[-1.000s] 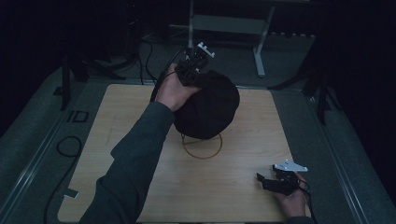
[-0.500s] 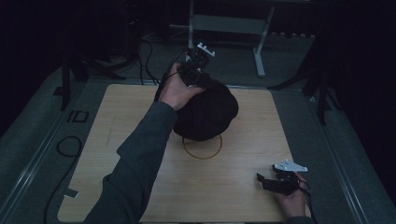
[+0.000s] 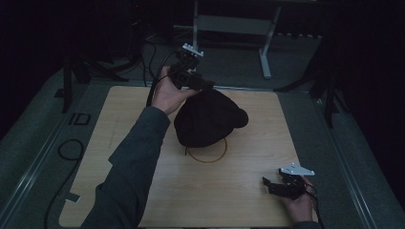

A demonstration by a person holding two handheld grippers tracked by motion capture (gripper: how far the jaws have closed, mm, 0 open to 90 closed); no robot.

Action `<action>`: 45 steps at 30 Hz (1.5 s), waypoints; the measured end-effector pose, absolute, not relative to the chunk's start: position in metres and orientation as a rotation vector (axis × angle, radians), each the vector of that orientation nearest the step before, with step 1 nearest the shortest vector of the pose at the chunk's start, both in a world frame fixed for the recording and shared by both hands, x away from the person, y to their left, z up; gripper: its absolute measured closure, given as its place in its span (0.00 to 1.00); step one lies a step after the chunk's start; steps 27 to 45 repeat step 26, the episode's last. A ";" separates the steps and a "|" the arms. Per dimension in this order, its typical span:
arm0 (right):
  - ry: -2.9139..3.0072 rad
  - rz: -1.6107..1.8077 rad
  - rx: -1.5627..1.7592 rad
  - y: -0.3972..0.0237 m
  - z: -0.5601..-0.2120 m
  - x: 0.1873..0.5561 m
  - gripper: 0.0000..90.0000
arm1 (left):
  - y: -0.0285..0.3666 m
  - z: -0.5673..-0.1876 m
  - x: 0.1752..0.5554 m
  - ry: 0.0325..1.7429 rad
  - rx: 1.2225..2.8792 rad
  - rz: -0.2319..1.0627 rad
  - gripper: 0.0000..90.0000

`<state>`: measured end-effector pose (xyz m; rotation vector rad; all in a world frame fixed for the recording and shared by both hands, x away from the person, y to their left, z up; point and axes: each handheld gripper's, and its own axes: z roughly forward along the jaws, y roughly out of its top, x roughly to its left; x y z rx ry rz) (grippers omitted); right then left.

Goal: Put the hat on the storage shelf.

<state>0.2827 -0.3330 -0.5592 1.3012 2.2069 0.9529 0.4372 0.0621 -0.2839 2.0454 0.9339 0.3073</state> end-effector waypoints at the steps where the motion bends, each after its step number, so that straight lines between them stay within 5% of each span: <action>1: 2.207 0.953 1.301 -0.333 -0.559 0.283 0.22 | 0.064 -0.285 0.436 0.937 2.038 0.306 0.46; 26: 2.205 0.954 1.302 -0.333 -0.559 0.283 0.22 | 0.114 -0.317 0.419 0.999 1.988 0.288 0.46; 45: 2.205 0.954 1.302 -0.333 -0.559 0.283 0.22 | 0.114 -0.317 0.419 0.999 1.988 0.288 0.46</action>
